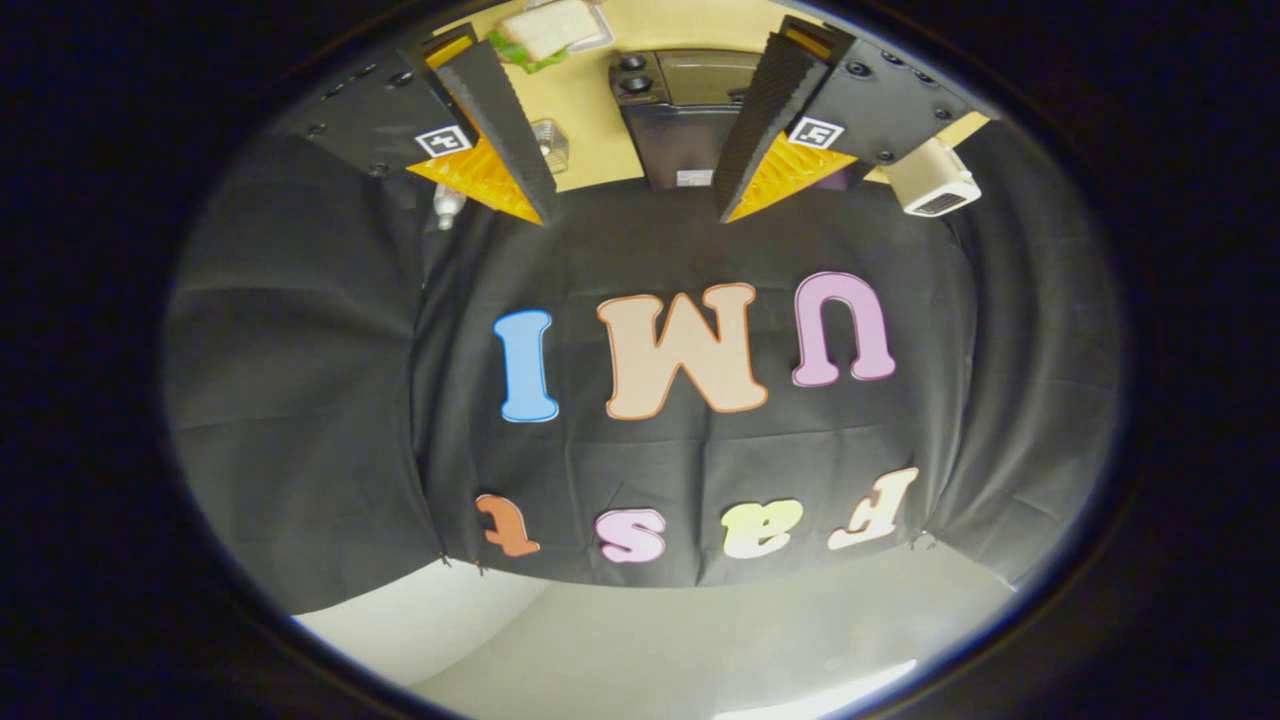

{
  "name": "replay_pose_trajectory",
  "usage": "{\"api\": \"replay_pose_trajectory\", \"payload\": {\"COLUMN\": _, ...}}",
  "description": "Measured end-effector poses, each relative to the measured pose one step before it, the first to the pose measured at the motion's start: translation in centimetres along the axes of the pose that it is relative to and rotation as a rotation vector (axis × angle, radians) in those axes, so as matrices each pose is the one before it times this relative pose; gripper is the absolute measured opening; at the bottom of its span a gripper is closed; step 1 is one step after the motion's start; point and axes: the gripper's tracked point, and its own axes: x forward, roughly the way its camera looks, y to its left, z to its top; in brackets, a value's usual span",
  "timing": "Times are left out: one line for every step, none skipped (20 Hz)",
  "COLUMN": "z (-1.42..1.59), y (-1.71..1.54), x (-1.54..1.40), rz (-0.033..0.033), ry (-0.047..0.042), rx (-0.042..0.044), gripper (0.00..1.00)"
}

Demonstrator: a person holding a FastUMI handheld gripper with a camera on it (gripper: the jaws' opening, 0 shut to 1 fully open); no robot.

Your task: Open the toaster oven, put the food inside, and close the toaster oven door.

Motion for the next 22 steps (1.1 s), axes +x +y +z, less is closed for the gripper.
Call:
{"api": "replay_pose_trajectory", "payload": {"z": -0.511, "y": 0.693, "x": 0.012, "rz": 0.00602, "ry": 0.00387, "rx": 0.00329, "gripper": 0.98}}
{"api": "replay_pose_trajectory", "payload": {"z": -0.649, "y": 0.712, "x": 0.021, "rz": 0.00566, "ry": 0.0042, "rx": 0.0074, "gripper": 0.98}}
{"api": "replay_pose_trajectory", "payload": {"z": -0.607, "y": 0.743, "x": 0.101, "rz": 0.00593, "ry": 0.00437, "rx": 0.01433, "gripper": 0.98}}
{"api": "replay_pose_trajectory", "payload": {"z": -0.833, "y": 0.818, "x": 0.055, "rz": 0.00911, "ry": 0.00669, "rx": 0.01958, "gripper": 0.98}}
{"api": "replay_pose_trajectory", "payload": {"z": -0.714, "y": 0.911, "x": 0.166, "rz": 0.01085, "ry": 0.00519, "rx": 0.0189, "gripper": 0.98}}
{"api": "replay_pose_trajectory", "payload": {"z": -0.851, "y": 0.909, "x": 0.219, "rz": 0.01414, "ry": 0.01071, "rx": 0.01289, "gripper": 0.98}}
{"api": "replay_pose_trajectory", "payload": {"z": -0.998, "y": 0.996, "x": 0.274, "rz": 0.0173, "ry": 0.01113, "rx": 0.00825, "gripper": 0.98}}
{"api": "replay_pose_trajectory", "payload": {"z": -1.016, "y": 1.08, "x": 0.34, "rz": 0.02258, "ry": 0.01847, "rx": 0.00145, "gripper": 0.98}}
{"api": "replay_pose_trajectory", "payload": {"z": -1.052, "y": 1.129, "x": 0.323, "rz": 0.02426, "ry": 0.01543, "rx": -0.00472, "gripper": 0.98}}
{"api": "replay_pose_trajectory", "payload": {"z": -0.602, "y": 0.8, "x": 0.455, "rz": 0.01749, "ry": 0.0018, "rx": -0.01235, "gripper": 0.98}}
{"api": "replay_pose_trajectory", "payload": {"z": -0.495, "y": 0.751, "x": 0.552, "rz": 0.0146, "ry": 0.00248, "rx": -0.01078, "gripper": 0.98}}
{"api": "replay_pose_trajectory", "payload": {"z": -0.796, "y": 0.756, "x": 0.529, "rz": 0.01725, "ry": 0.01132, "rx": -0.00192, "gripper": 0.98}}
{"api": "replay_pose_trajectory", "payload": {"z": -0.712, "y": 0.838, "x": 0.492, "rz": 0.01775, "ry": 0.00817, "rx": 0.0015, "gripper": 0.98}}
{"api": "replay_pose_trajectory", "payload": {"z": -0.524, "y": 0.559, "x": 0.529, "rz": 0.0066, "ry": 0.00876, "rx": -0.00359, "gripper": 0.98}}
{"api": "replay_pose_trajectory", "payload": {"z": -0.569, "y": 0.251, "x": 0.537, "rz": -0.00151, "ry": 0.00799, "rx": -0.00406, "gripper": 0.98}}
{"api": "replay_pose_trajectory", "payload": {"z": -0.648, "y": 0.331, "x": 0.435, "rz": -0.00028, "ry": 0.00361, "rx": -0.00396, "gripper": 0.98}}
{"api": "replay_pose_trajectory", "payload": {"z": -0.744, "y": 0.267, "x": 0.519, "rz": -0.00299, "ry": 0.00975, "rx": -0.00789, "gripper": 0.98}}
{"api": "replay_pose_trajectory", "payload": {"z": -1.07, "y": 0.206, "x": 0.357, "rz": -0.00164, "ry": 0.0169, "rx": -0.00718, "gripper": 0.98}}
{"api": "replay_pose_trajectory", "payload": {"z": -0.932, "y": 0.304, "x": 0.384, "rz": 0.00423, "ry": 0.0142, "rx": -0.00886, "gripper": 0.98}}
{"api": "replay_pose_trajectory", "payload": {"z": -1.027, "y": 0.186, "x": 0.272, "rz": 0.00023, "ry": 0.01452, "rx": -0.00974, "gripper": 0.98}}
{"api": "replay_pose_trajectory", "payload": {"z": -0.961, "y": 0.181, "x": 0.245, "rz": -0.0006, "ry": 0.02473, "rx": -0.0039, "gripper": 0.98}}
{"api": "replay_pose_trajectory", "payload": {"z": -1.107, "y": 0.292, "x": 0.093, "rz": 0.00453, "ry": 0.02172, "rx": 0.00313, "gripper": 0.98}}
